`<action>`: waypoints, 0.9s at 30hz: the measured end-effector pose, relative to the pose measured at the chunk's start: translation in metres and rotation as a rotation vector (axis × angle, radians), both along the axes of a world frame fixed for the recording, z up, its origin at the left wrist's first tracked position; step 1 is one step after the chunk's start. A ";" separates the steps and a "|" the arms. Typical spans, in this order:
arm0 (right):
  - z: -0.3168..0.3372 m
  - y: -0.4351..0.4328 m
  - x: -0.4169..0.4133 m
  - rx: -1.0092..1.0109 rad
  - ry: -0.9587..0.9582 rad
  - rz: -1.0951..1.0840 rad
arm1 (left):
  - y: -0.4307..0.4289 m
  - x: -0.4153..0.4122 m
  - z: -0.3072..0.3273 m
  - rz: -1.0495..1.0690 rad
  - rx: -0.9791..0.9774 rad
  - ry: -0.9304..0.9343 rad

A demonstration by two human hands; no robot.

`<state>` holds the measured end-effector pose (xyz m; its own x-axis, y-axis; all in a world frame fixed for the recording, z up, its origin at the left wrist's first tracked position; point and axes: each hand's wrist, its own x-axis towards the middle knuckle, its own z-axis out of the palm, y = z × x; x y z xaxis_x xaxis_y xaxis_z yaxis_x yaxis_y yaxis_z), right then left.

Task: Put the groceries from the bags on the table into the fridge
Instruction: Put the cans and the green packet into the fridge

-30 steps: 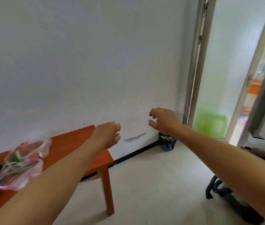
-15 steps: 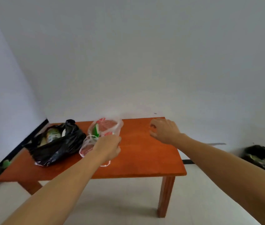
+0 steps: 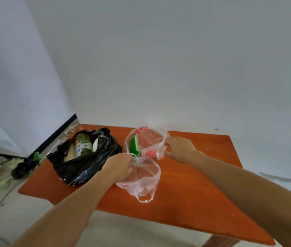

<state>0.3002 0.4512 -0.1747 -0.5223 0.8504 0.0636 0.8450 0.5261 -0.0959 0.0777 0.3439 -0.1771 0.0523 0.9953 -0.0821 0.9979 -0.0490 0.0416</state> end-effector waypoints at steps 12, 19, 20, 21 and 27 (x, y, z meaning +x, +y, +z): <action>-0.069 0.126 -0.102 -0.206 0.005 -0.146 | 0.173 -0.109 -0.053 -0.012 -0.096 -0.271; -0.120 0.206 -0.133 -0.320 0.022 -0.214 | 0.251 -0.114 -0.097 0.069 -0.182 -0.395; -0.132 0.217 -0.138 -0.362 0.017 -0.216 | 0.261 -0.115 -0.107 0.097 -0.196 -0.394; -0.145 0.227 -0.141 -0.416 0.008 -0.213 | 0.270 -0.114 -0.115 0.132 -0.218 -0.394; -0.200 0.263 -0.146 -0.630 -0.083 -0.092 | 0.323 -0.112 -0.181 0.299 -0.327 -0.409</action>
